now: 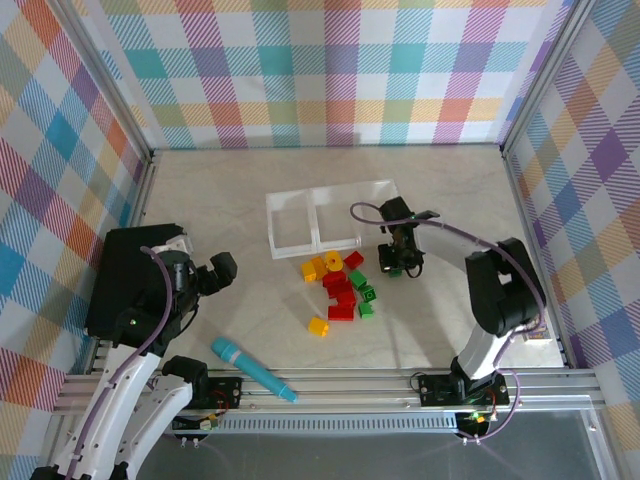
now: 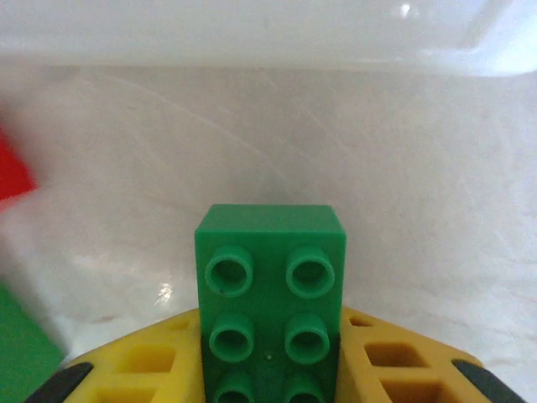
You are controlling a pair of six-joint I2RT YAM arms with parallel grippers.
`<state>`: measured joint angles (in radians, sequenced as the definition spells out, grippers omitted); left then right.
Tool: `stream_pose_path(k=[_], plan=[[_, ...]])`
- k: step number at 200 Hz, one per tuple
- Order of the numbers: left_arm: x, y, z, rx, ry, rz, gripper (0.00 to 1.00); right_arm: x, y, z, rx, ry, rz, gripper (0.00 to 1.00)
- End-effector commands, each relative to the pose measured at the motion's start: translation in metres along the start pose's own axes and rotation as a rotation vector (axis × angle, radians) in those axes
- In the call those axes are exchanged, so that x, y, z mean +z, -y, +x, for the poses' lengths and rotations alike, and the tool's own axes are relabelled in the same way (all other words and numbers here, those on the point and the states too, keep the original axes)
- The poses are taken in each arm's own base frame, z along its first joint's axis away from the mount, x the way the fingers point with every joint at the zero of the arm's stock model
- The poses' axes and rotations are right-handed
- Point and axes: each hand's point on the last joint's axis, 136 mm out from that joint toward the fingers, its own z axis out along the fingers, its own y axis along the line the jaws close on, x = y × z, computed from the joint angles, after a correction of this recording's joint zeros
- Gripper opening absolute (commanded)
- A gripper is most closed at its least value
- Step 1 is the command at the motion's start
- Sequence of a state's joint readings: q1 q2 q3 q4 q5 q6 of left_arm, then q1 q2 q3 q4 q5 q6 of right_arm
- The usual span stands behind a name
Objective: Sort the legos into containers by color
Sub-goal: Pick up the lego from the center of the table, then place the lego in the container.
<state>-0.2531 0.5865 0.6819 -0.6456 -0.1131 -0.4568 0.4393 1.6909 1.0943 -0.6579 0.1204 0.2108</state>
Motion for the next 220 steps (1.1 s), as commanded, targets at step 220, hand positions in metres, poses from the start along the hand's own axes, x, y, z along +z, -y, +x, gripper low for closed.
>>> stream_pose_path(k=[220], plan=[[0.005, 0.015, 0.006, 0.004, -0.013, 0.094, 1.0, -0.003, -0.009, -0.148, -0.072, 0.128, -0.103, 0.36]])
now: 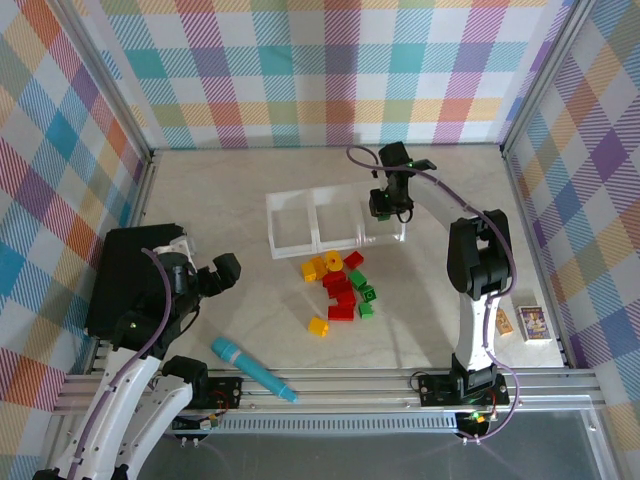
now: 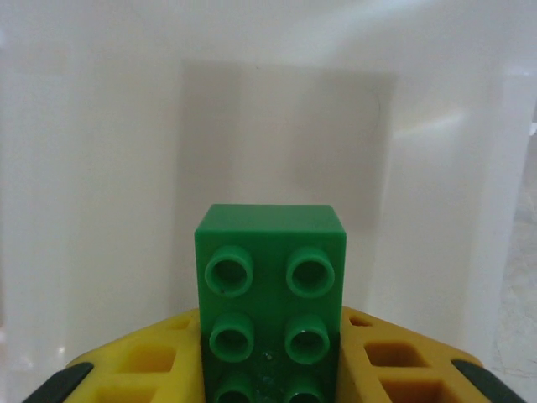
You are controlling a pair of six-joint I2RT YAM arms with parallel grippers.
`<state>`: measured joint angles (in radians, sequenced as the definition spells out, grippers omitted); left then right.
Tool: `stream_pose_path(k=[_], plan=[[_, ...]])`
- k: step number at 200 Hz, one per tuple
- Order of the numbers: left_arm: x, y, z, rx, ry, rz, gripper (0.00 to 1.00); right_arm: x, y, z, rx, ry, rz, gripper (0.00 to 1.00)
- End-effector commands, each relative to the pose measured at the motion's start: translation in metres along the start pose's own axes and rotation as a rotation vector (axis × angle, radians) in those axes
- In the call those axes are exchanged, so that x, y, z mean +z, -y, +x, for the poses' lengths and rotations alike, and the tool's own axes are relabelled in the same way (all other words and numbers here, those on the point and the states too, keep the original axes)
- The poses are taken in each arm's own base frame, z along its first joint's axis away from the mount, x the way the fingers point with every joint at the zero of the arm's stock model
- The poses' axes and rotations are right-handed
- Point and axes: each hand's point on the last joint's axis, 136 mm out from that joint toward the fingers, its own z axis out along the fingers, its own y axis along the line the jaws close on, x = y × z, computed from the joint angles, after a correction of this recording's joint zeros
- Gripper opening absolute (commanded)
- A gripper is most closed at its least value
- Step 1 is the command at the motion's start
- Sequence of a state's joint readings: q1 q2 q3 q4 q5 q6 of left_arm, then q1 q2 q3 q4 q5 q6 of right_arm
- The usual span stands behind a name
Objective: Sort the legos into containers by color
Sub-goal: Place the lego in the container, then pick up the lego from the center of the table.
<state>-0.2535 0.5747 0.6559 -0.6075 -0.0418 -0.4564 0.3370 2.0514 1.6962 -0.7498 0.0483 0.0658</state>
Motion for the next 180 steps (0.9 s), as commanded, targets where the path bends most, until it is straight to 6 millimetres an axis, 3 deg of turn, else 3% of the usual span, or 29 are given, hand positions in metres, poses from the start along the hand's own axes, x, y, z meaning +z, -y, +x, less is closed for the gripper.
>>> stream_pose_path(k=[1, 60, 107, 140, 180], plan=[[0.003, 0.004, -0.001, 0.006, 0.006, 0.021, 1.0, 0.007, -0.011, 0.001, -0.02, -0.015, -0.039, 0.36], [0.004, 0.005, -0.001, 0.009, 0.002, 0.02, 1.0, -0.003, -0.011, 0.0, -0.006, -0.002, -0.038, 0.46], [0.003, 0.006, -0.001, 0.011, 0.002, 0.025, 1.0, -0.042, -0.019, 0.0, 0.044, 0.024, -0.079, 0.49], [0.003, 0.005, -0.001, 0.009, 0.001, 0.024, 1.0, -0.074, -0.031, 0.026, 0.127, 0.034, -0.15, 0.51], [0.004, 0.006, -0.001, 0.006, 0.005, 0.028, 1.0, -0.096, -0.043, 0.087, 0.256, 0.026, -0.207, 0.61]])
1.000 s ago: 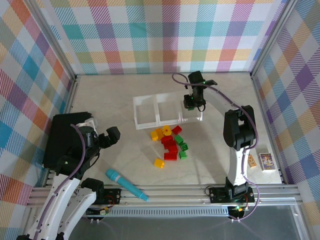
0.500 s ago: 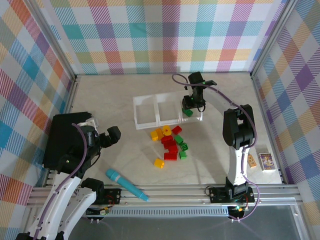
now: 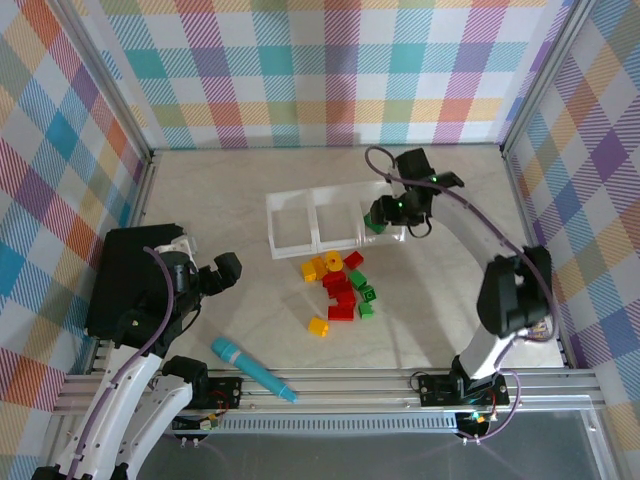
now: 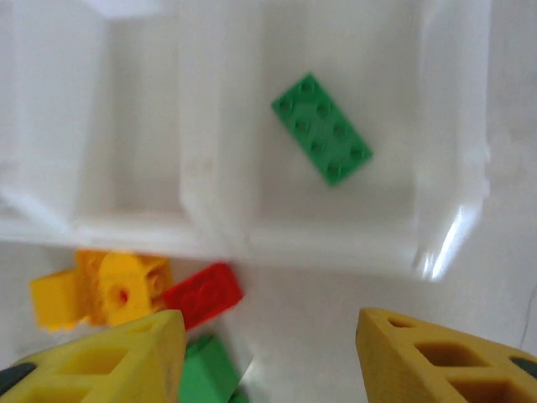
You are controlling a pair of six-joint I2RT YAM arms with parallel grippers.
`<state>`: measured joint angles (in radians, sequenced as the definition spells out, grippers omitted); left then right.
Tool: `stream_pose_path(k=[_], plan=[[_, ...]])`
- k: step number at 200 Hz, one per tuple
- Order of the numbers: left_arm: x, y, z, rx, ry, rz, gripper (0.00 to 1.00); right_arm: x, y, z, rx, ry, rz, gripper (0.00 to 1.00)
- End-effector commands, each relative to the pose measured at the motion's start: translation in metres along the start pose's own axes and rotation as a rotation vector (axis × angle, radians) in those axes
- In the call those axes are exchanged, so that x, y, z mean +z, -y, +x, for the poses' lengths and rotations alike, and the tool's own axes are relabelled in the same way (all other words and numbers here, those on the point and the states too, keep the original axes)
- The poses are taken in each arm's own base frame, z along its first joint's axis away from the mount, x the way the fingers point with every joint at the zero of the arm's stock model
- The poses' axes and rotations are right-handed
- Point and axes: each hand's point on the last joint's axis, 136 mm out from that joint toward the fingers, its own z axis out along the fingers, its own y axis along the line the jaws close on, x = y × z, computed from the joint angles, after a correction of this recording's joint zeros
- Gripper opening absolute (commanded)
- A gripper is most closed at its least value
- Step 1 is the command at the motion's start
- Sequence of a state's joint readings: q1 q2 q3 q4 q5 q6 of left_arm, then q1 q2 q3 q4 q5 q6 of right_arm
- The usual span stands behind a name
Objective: Sort the legos into containers by color
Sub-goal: Pick up the lego from the center of the table.
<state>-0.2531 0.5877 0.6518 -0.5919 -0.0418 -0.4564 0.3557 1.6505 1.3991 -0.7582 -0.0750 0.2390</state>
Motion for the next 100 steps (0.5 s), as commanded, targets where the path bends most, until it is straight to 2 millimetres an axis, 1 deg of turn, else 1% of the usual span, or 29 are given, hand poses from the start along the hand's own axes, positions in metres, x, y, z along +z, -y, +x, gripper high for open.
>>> stream_pose_path(k=[1, 16, 34, 54, 68, 80, 100], plan=[[0.0, 0.005, 0.0, 0.006, 0.006, 0.029, 1.0, -0.008, -0.011, 0.037, 0.118, -0.034, -0.056, 0.61], [0.0, 0.006, -0.002, 0.009, 0.01, 0.032, 1.0, -0.011, -0.012, 0.063, 0.148, -0.05, -0.067, 0.65], [0.001, 0.006, -0.001, 0.007, 0.009, 0.031, 0.99, -0.011, -0.021, 0.091, 0.152, -0.08, -0.1, 0.65], [0.003, 0.004, 0.001, 0.006, 0.003, 0.025, 1.0, -0.008, -0.03, 0.117, 0.129, -0.124, -0.108, 0.66], [0.003, 0.003, 0.002, 0.006, 0.0, 0.021, 1.0, -0.003, -0.032, 0.131, 0.102, -0.152, -0.093, 0.66], [0.003, 0.003, 0.0, 0.008, 0.005, 0.017, 1.0, 0.004, -0.029, 0.141, 0.09, -0.177, -0.067, 0.66], [0.001, 0.001, 0.0, 0.008, 0.01, 0.005, 1.0, 0.013, -0.03, 0.149, 0.061, -0.206, -0.054, 0.66]])
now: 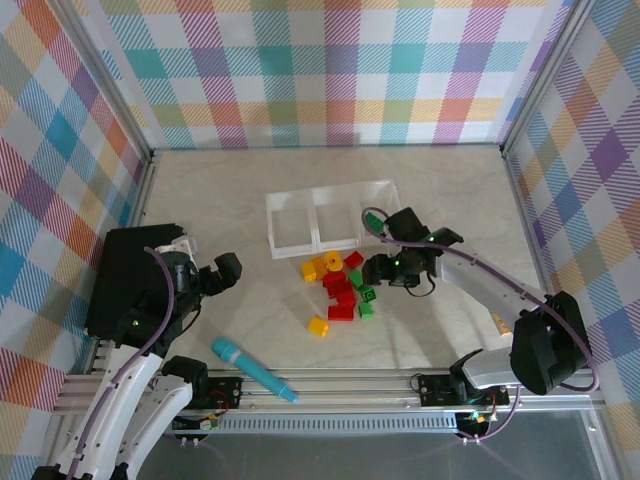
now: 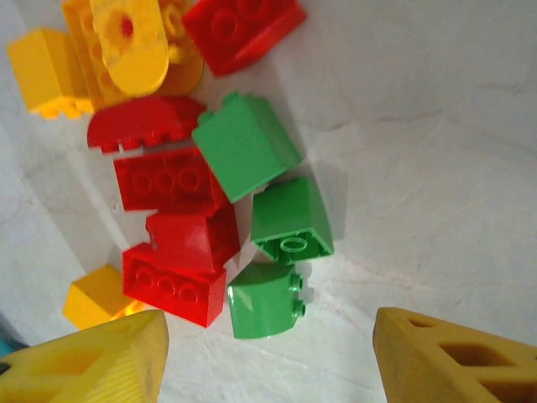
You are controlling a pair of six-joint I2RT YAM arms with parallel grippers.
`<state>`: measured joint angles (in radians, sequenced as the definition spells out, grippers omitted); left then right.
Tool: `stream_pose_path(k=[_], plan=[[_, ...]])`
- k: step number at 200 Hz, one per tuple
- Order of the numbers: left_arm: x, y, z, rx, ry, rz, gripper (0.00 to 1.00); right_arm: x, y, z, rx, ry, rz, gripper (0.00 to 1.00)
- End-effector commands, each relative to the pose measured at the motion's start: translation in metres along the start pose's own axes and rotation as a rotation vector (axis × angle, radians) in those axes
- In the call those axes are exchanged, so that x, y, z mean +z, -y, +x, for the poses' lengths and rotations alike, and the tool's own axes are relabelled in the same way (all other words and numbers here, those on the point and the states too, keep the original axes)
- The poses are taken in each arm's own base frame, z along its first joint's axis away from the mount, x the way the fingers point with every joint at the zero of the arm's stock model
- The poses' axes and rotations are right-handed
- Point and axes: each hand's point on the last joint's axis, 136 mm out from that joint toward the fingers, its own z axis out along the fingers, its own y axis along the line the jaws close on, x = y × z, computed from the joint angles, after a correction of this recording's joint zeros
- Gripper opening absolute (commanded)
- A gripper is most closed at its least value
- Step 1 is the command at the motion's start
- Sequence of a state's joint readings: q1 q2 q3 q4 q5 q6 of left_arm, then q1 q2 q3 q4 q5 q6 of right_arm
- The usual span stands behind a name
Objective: Sort the legos into containers by color
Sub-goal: Pick up the lego from the center of the table.
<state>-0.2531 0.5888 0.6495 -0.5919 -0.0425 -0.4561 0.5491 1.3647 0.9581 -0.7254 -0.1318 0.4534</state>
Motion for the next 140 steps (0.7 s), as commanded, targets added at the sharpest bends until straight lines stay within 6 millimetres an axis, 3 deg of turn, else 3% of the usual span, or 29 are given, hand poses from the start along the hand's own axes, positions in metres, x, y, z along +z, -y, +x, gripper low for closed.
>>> stream_pose_path(k=[1, 73, 140], plan=[[0.0, 0.001, -0.001, 0.007, 0.013, 0.006, 1.0, 0.01, 0.0, 0.004, -0.004, -0.013, 0.016, 0.66], [-0.018, -0.004, -0.01, -0.01, 0.101, 0.006, 1.0, 0.041, -0.002, 0.007, -0.067, -0.07, 0.09, 0.66], [-0.015, 0.0, -0.008, -0.007, 0.085, 0.023, 1.0, 0.062, 0.001, 0.011, -0.097, -0.123, 0.141, 0.64]])
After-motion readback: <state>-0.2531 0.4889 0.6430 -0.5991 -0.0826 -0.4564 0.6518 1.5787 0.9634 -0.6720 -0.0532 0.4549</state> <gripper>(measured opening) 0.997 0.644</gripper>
